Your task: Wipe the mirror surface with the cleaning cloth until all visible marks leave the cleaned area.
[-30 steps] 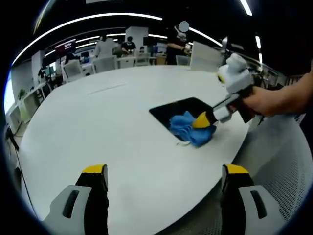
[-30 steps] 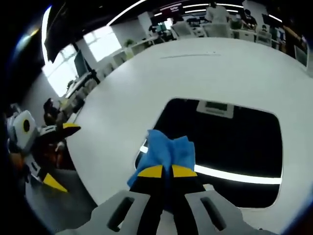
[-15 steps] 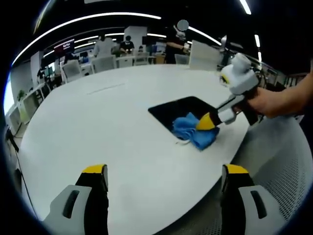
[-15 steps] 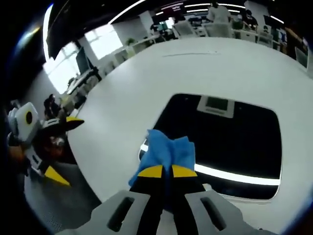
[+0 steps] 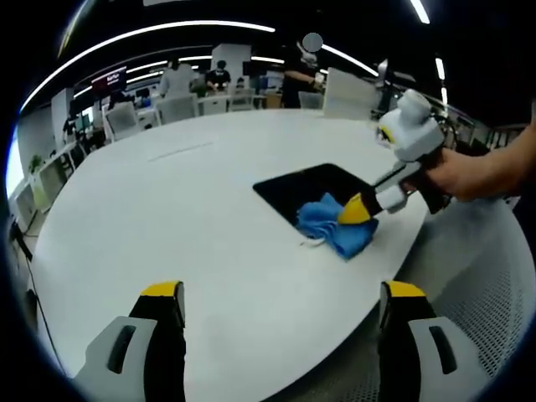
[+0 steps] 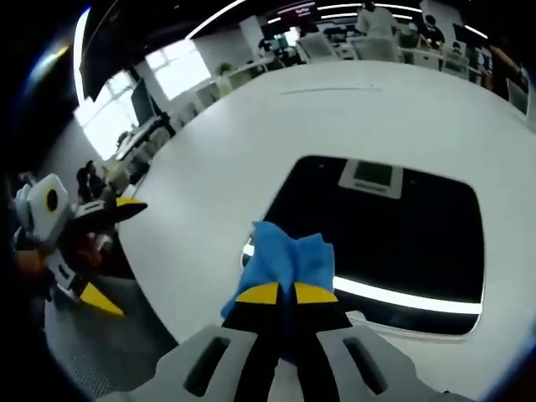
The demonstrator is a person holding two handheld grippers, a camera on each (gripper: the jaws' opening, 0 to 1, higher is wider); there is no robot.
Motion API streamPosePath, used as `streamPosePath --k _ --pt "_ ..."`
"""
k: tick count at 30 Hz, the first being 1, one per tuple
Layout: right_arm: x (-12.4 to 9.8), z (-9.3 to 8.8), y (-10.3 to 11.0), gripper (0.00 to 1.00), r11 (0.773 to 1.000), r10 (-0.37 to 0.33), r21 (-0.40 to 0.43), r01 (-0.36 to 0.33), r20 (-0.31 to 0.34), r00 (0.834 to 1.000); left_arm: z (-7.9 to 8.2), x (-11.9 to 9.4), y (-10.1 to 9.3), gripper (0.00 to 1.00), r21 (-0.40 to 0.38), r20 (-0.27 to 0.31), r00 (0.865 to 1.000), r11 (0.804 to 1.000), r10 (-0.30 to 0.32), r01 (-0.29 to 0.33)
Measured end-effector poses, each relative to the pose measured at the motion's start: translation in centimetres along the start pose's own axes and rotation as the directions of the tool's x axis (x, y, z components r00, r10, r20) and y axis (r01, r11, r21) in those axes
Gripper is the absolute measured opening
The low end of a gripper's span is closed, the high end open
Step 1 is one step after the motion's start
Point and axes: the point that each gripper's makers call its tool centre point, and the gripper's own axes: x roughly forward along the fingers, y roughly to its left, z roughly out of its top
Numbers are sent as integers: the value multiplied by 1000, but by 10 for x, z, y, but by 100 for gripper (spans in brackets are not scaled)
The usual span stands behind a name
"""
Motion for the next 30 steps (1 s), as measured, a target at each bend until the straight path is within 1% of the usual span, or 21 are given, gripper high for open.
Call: streamPosePath --k 8,14,21,30 --pt "-2 -1 -2 0 1000 5 -12 -5 -6 1000 0 0 0 97 -3 1 1000 1000 2 -2" --pt "-3 -2 -3 0 1000 8 -1 -8 -6 1000 0 0 1 97 -5 3 1000 1000 5 -5" --pt "-7 -3 -10 0 1000 8 24 -8 -8 1000 1 0 1 97 -7 4 1000 1000 7 -7" --pt "-8 -6 -13 0 1000 8 25 -7 -14 1000 0 0 1 96 -5 2 1000 1000 9 -9"
